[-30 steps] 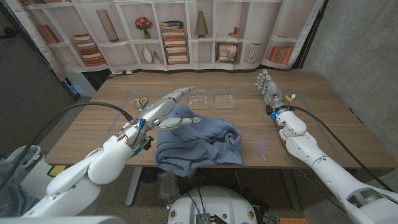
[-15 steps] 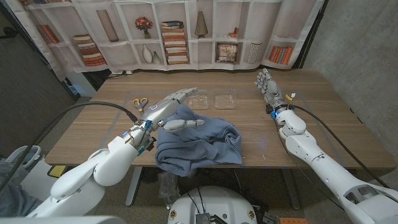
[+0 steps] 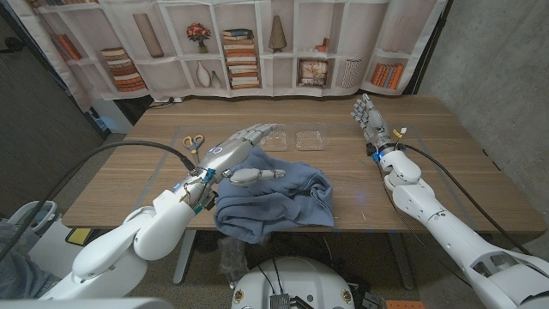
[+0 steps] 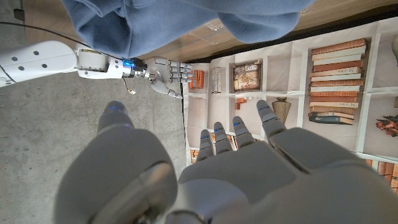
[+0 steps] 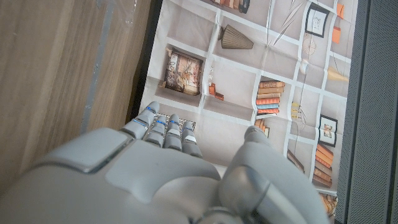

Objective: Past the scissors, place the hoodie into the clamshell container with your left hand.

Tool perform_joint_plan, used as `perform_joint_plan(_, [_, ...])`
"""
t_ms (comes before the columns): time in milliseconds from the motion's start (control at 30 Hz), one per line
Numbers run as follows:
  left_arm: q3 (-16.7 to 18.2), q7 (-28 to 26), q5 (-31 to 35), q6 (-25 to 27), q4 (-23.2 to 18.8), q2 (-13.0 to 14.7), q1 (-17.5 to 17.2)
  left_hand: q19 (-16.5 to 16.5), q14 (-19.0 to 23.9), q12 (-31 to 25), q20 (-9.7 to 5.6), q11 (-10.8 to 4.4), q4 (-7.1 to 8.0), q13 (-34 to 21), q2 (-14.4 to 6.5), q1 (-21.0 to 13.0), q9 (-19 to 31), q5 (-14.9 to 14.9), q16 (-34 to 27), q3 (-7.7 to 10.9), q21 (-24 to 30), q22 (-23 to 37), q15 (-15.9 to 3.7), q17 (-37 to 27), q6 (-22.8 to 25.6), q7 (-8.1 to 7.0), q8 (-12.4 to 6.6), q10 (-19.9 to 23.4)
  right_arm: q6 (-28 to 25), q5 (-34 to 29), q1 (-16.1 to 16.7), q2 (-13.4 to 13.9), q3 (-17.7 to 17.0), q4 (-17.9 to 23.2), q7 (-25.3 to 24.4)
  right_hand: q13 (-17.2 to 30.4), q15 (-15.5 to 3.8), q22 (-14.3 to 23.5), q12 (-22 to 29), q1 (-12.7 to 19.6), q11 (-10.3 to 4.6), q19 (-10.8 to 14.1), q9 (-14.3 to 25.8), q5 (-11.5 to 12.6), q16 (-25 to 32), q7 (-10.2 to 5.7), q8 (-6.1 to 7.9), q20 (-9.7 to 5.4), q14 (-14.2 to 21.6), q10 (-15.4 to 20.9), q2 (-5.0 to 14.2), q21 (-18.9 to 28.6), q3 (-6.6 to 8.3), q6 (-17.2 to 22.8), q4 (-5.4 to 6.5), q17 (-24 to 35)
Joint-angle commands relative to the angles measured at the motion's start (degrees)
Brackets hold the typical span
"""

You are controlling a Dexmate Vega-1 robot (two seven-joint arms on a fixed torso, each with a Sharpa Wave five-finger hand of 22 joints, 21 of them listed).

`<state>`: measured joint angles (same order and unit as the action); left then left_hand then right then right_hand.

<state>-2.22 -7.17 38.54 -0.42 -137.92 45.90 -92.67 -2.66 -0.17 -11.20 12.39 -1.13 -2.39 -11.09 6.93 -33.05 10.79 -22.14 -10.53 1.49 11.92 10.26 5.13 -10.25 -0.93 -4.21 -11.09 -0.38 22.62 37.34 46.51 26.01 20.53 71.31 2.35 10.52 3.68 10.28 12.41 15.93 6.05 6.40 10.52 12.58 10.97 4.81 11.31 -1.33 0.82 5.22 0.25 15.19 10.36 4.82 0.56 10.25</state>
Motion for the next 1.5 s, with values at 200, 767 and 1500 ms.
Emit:
perform_joint_plan(200, [-2.0, 1.77, 2.21, 3.75, -1.16, 1.89, 0.52, -0.32, -0.53, -0.25, 0.01, -0.4, -0.28, -0.04, 0.49, -0.22, 0.16, -0.21, -0.14, -0.44, -0.09, 0.13, -0.05, -0.18, 0.09, -0.72, 0.0, -0.47, -0.29, -0.45, -0.64, -0.34, 0.37, -0.16, -0.28, 0.12, -0.11, 0.08, 0.01, 0.12, 0.04, 0.25, 0.19, -0.02, -0.25, -0.32, -0.16, 0.16, 0.32, 0.47, 0.4, -0.18, -0.01, 0.09, -0.23, 0.21])
perform_joint_plan(767, [-2.67, 2.89, 1.39, 5.7, -1.99, 3.99, -0.26, -0.19, -0.98, -0.18, 0.02, -0.39, -0.59, -0.04, 0.43, -0.93, 0.15, -0.34, -0.04, -0.63, -0.28, 0.11, 0.01, -0.16, -0.24, -0.89, 0.04, -0.97, -0.63, -0.7, -1.05, -0.85, 1.05, -0.78, -0.03, 0.13, -0.06, 0.09, -0.01, 0.1, 0.04, 0.32, 0.19, -0.03, -0.26, -0.34, -0.2, 0.19, 0.33, 0.51, 0.44, -0.39, -0.06, 0.01, -0.31, 0.2])
perform_joint_plan(1500, [-6.1, 5.38, 0.81, 8.2, -2.0, 6.32, 1.55, 0.08, -0.87, -0.48, 0.01, -0.56, -1.27, -0.03, 0.16, -2.61, 0.16, -0.58, -0.27, -1.27, -0.57, 0.13, -0.14, -0.16, -0.02, -1.15, -0.24, -0.94, -0.53, -0.85, -0.71, -0.71, 1.21, 0.0, 0.09, 0.13, -0.01, 0.11, -0.05, 0.06, -0.05, 0.26, 0.2, -0.04, -0.29, -0.34, -0.19, 0.33, 0.29, 0.52, 0.49, -0.75, -0.13, 0.03, -0.42, 0.2])
